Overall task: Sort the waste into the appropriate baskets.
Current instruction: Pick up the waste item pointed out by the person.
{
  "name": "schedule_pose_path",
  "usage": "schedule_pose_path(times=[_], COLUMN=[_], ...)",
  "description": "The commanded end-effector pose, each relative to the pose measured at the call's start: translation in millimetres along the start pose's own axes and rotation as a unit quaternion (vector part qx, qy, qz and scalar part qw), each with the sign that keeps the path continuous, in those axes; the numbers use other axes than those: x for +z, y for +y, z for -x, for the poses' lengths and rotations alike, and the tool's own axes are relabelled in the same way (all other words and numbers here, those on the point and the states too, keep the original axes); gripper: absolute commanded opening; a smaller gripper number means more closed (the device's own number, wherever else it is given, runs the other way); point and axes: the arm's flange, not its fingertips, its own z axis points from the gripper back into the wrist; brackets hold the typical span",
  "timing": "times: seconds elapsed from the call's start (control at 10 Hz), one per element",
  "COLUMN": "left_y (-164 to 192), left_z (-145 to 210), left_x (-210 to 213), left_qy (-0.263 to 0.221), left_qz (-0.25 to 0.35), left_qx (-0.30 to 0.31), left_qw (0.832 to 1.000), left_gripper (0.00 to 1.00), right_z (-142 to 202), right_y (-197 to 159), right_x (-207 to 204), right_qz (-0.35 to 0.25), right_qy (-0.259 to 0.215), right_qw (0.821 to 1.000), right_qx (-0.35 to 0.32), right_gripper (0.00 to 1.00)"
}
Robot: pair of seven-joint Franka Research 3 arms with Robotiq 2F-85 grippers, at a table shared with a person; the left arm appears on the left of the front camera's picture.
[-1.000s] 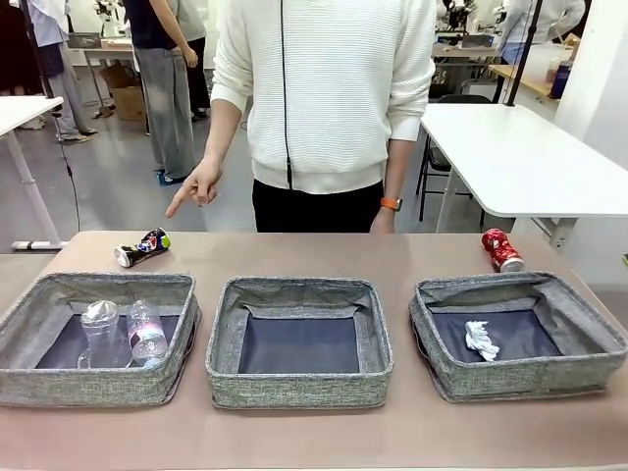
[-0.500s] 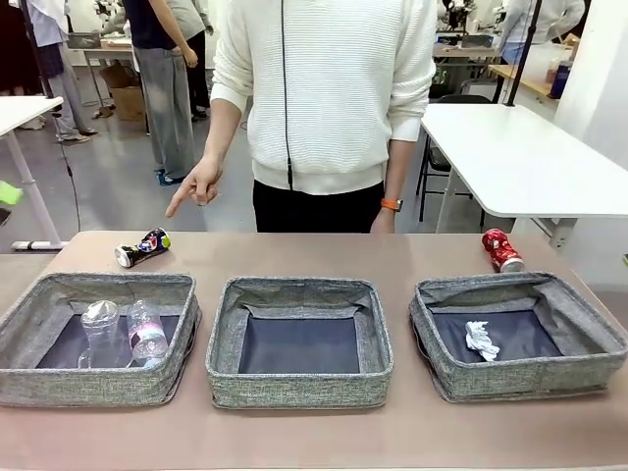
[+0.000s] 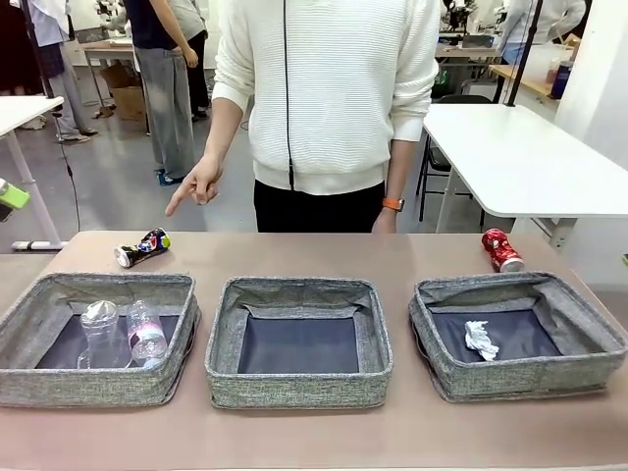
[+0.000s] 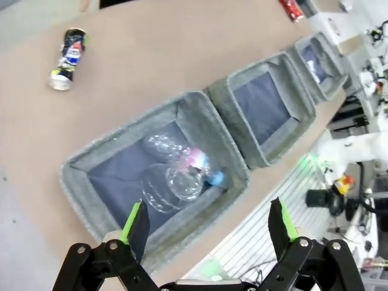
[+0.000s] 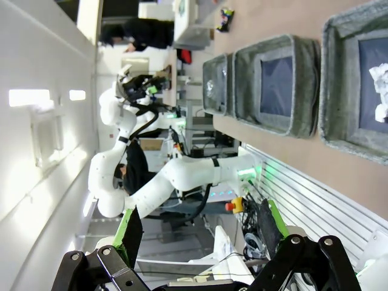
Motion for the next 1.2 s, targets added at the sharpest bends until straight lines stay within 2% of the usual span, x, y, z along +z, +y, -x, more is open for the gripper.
schedule_pose_path(times=[0.0,0.2,0.4,0.5,0.6,0.7,0.8,1.0,1.1], left_y=[2,25,58,68,79,84,82,87,94], left_z=[-2,-63,-123,-137,-143,-140,-135,-145,-144], left_x=[1,-18,-72,-101,-127,-148,-170,-154,-175], left_qy=[-0.004,0.027,0.096,0.103,0.087,0.092,0.103,0.086,0.096], left_qz=[-0.018,-0.077,-0.139,-0.15,-0.219,-0.232,-0.189,-0.199,-0.202], left_qx=[0.0,0.027,0.007,0.001,0.011,-0.009,-0.016,-0.017,-0.021], left_qw=[1.0,0.996,0.986,0.983,0.972,0.968,0.976,0.976,0.974], left_gripper=[1.0,1.0,1.0,1.0,1.0,1.0,1.0,1.0,1.0], right_z=[-1,-1,-1,-1,-1,-1,-1,-1,-1], right_y=[3,3,3,3,3,3,3,3,3], right_x=[3,3,3,3,3,3,3,3,3], right_qz=[-0.011,-0.011,-0.011,-0.011,-0.011,-0.011,-0.011,-0.011,-0.011], right_qy=[0.0,0.0,0.0,0.0,0.0,0.0,0.0,0.0,0.0], right_qw=[1.0,1.0,1.0,1.0,1.0,1.0,1.0,1.0,1.0], right_qx=[0.01,0.01,0.01,0.01,0.01,0.01,0.01,0.01,0.01], right_gripper=[1.0,1.0,1.0,1.0,1.0,1.0,1.0,1.0,1.0])
